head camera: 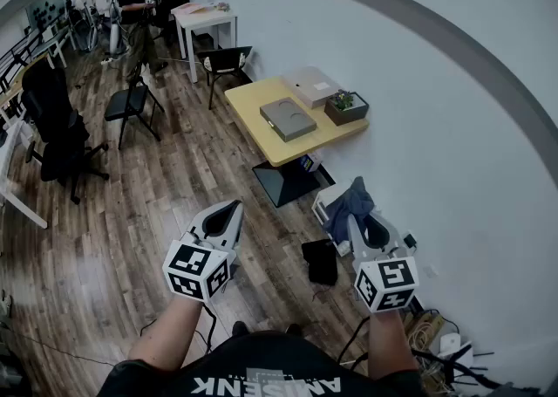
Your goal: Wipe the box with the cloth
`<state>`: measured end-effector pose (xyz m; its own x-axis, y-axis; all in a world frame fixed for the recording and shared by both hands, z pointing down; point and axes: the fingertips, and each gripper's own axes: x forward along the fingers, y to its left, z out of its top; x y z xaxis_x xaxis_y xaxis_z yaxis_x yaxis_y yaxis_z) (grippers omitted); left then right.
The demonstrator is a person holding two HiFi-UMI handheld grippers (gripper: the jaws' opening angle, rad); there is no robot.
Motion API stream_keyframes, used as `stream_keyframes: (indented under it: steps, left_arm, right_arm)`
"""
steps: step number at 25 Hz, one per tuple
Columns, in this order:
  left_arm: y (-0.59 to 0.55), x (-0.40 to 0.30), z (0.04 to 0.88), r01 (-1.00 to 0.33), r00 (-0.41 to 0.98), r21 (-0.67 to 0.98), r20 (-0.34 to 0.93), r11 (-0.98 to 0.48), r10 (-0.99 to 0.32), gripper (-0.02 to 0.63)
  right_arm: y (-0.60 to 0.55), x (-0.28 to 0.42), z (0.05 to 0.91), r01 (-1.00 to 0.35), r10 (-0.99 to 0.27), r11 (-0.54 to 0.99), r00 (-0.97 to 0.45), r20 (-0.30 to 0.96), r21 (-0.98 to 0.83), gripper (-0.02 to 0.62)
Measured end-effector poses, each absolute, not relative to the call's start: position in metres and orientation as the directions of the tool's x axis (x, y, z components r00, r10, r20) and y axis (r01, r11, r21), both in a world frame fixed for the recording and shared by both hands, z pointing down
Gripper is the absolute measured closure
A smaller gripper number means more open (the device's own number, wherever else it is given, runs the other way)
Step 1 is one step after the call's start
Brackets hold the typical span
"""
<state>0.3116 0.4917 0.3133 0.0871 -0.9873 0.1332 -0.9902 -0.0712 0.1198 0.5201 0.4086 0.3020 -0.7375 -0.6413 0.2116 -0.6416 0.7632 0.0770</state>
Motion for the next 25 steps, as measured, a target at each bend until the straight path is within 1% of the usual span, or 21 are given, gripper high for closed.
stream_keyframes:
  steps: [8,14,22,25]
  left_arm:
    - [0.497,0.31,0.313,-0.991,0.072,0.122,0.132,-0.056,-0.989,0.604]
    - [0.502,0.302,0.314,-0.992,0.07,0.112,0.14,-0.054,-0.988,0.604]
    - [0.51,0.277,0.312,-0.994,0.069,0.092,0.13,-0.057,-0.989,0.604]
    - [0.518,0.265,0.315,-0.992,0.098,0.09,0.123,-0.088,-0.987,0.604]
  right_arm:
    - [0.415,0.521,0.302,-0.644,-0.644,0.761,-0.736,0.208,0.08,0.52]
    - [0.419,0.516,0.301,-0.644,-0.636,0.765,-0.751,0.179,0.016,0.52]
    - [0.422,0.495,0.301,-0.655,-0.646,0.755,-0.745,0.168,0.001,0.52]
    - [0.431,0.484,0.303,-0.666,-0.658,0.746,-0.735,0.165,0.01,0.52]
